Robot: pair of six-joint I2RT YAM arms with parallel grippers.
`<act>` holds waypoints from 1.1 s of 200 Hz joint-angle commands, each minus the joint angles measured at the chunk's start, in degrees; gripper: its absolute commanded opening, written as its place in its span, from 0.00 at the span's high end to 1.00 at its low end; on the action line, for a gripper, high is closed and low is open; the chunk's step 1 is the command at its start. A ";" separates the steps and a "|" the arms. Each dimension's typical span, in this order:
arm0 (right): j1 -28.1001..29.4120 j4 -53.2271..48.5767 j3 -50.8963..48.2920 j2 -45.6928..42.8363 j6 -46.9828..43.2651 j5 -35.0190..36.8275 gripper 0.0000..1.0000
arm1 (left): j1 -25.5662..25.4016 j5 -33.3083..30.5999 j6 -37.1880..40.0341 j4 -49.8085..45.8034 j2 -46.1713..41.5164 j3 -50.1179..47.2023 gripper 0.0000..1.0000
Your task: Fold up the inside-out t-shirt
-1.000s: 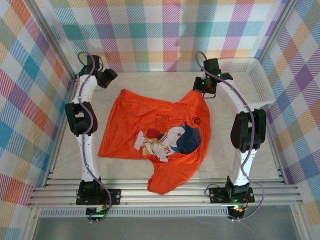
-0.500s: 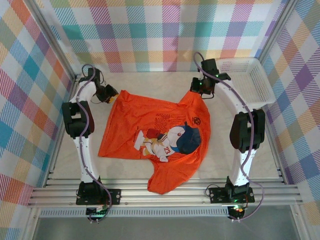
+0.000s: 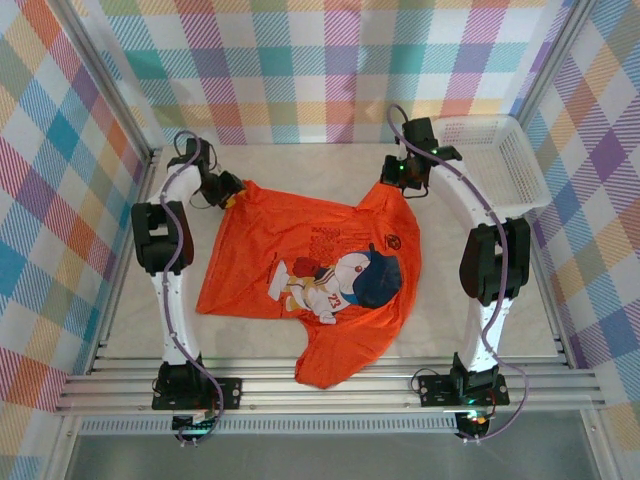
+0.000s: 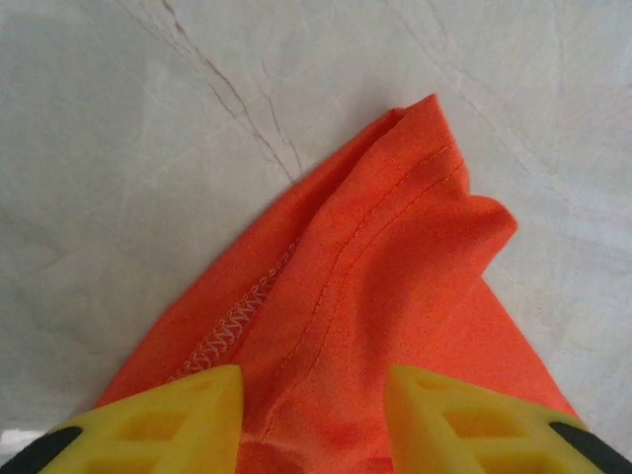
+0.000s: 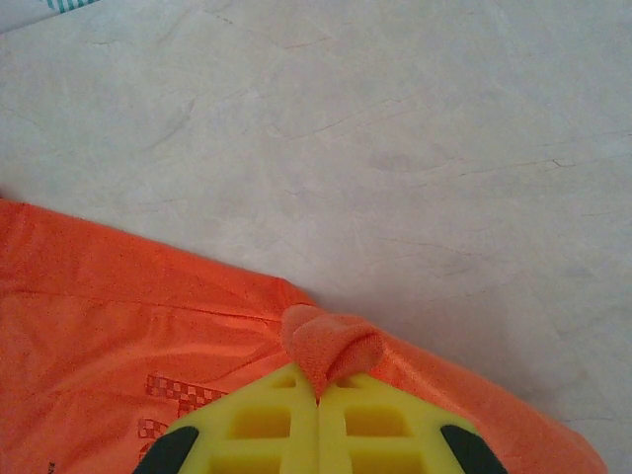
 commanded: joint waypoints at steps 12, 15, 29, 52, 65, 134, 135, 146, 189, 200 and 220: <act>0.48 -0.92 0.02 -1.10 -0.63 -0.23 1.00 | -0.70 -0.70 -0.33 -1.06 1.98 1.93 0.53; 0.42 -0.93 0.01 -1.18 -0.61 -0.24 1.00 | -0.72 -0.90 -0.31 -1.15 2.02 1.95 0.53; 0.47 -1.02 0.32 -1.28 -0.80 -0.03 1.00 | -0.80 -1.59 -0.31 -1.21 1.95 1.99 0.59; 0.46 -1.36 0.84 -1.37 -0.90 0.19 1.00 | -0.81 -2.90 -0.51 -2.02 1.34 2.68 0.88; 0.53 -1.63 1.24 -1.41 -0.96 0.18 1.00 | -0.81 -4.19 -0.49 -3.33 0.39 3.86 0.96; -0.02 -4.32 3.25 -3.72 -2.17 2.82 1.00 | -1.05 -9.28 1.03 -14.26 -6.35 17.14 1.00; -0.03 -4.43 3.41 -3.73 -2.18 2.87 1.00 | -0.97 -9.37 1.05 -14.44 -6.44 17.41 1.00; -0.78 -5.87 5.61 -3.92 -2.21 3.52 1.00 | -0.85 -10.65 1.25 -16.41 -7.52 21.40 1.00; -4.70 -11.72 20.57 -6.62 -3.02 3.88 1.00 | 2.34 -9.63 -2.21 -18.78 -12.36 36.04 1.00; -5.62 -13.25 25.09 -7.59 -3.31 3.84 1.00 | 3.36 -9.25 -3.34 -17.03 -15.54 36.06 1.00; -7.13 -15.44 33.02 -9.27 -3.52 3.15 1.00 | 5.07 -9.47 -4.18 -14.51 -21.14 35.69 1.00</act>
